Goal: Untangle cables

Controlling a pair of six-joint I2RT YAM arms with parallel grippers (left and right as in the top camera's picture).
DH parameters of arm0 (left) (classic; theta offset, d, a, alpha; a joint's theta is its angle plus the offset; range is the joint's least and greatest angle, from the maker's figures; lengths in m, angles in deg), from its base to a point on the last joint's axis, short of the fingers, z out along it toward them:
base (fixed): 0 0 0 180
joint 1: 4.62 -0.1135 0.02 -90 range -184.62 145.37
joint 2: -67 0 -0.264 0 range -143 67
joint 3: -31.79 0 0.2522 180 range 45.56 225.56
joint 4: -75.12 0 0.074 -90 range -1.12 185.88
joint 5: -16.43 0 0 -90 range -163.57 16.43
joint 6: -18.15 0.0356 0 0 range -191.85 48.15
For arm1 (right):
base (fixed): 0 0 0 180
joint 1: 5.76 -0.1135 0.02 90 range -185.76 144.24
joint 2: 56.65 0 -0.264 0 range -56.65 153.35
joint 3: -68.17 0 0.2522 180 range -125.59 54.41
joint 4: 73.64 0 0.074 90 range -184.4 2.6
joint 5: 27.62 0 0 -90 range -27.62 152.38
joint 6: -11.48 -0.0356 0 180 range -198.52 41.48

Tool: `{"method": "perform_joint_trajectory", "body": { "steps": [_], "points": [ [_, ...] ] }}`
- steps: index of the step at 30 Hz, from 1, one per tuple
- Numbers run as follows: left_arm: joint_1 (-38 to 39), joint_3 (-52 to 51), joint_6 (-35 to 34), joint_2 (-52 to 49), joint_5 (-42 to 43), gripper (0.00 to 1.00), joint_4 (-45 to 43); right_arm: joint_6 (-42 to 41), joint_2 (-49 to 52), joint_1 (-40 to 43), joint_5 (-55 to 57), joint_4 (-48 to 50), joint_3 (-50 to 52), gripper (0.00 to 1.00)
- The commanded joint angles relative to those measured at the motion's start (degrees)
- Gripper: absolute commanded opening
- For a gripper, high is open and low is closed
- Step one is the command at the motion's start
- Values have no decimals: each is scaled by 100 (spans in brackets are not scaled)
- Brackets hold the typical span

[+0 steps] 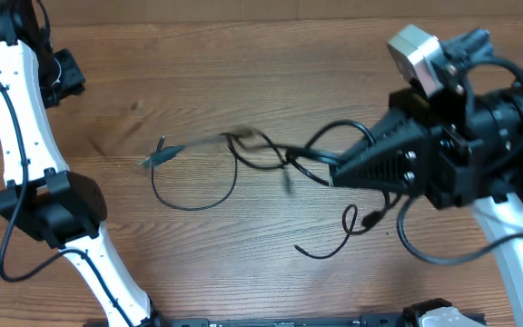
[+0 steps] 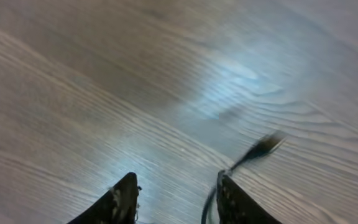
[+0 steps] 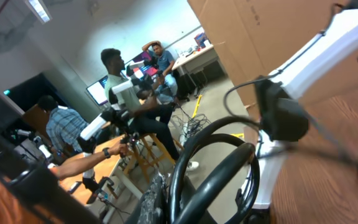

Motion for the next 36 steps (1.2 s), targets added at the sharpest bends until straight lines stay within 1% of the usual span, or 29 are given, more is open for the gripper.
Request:
{"method": "perform_joint_trajectory", "body": {
  "steps": [1, 3, 4, 6, 7, 9, 10, 11, 12, 15, 16, 18, 22, 26, 29, 32, 36],
  "points": [
    [-50, -24, -28, -348, -177, 34, 85, -136, -240, -2, -225, 44, -92, 4],
    [-50, -24, -9, -479, -177, 24, 127, -190, -302, 0, -188, 44, -92, 4],
    [-48, -24, 0, -503, -177, 22, 131, -190, -334, 0, -177, 44, -92, 4],
    [-33, -22, -7, -516, -111, 22, 87, -186, -372, 0, -195, 44, -92, 4],
    [-28, 2, -4, -501, 26, 24, 72, -186, -369, 0, -229, 42, -92, 4],
    [-28, 92, 59, -483, 496, 39, 81, -170, -328, 0, -232, -11, -90, 4],
    [-26, 170, 223, -468, 1021, 47, 136, -109, -280, 0, -238, -105, -90, 4],
    [-24, 245, 369, -461, 1495, 51, 212, -26, -236, 0, -251, -170, -90, 4],
    [-24, 313, 511, -452, 1932, 52, 278, 50, -184, 0, -271, -243, -90, 4],
    [-15, 557, 951, -428, 3311, 53, 466, 227, 37, 0, -273, -435, -90, 4],
    [-2, 564, 1019, -343, 3633, 52, 463, 280, 118, 0, -273, -433, -90, 4],
    [59, 575, 1189, -142, 3980, 54, 463, 293, 302, 0, -275, -433, -90, 4],
    [280, 595, 1386, 415, 4400, 56, 446, 352, 662, 0, -273, -428, -90, 4],
    [715, 595, 1458, 1038, 4778, 58, 424, 684, 962, -2, -273, -431, -90, 4],
    [1176, 595, 1458, 1523, 4769, 61, 400, 763, 1143, 0, -273, -431, -90, 4],
    [1731, 595, 1453, 1886, 4649, 68, 262, 855, 1294, 0, -273, -433, -90, 4],
    [2428, 595, 1410, 2151, 4339, 70, 190, 896, 1456, 37, -275, -433, -90, 4]
  ]
}}
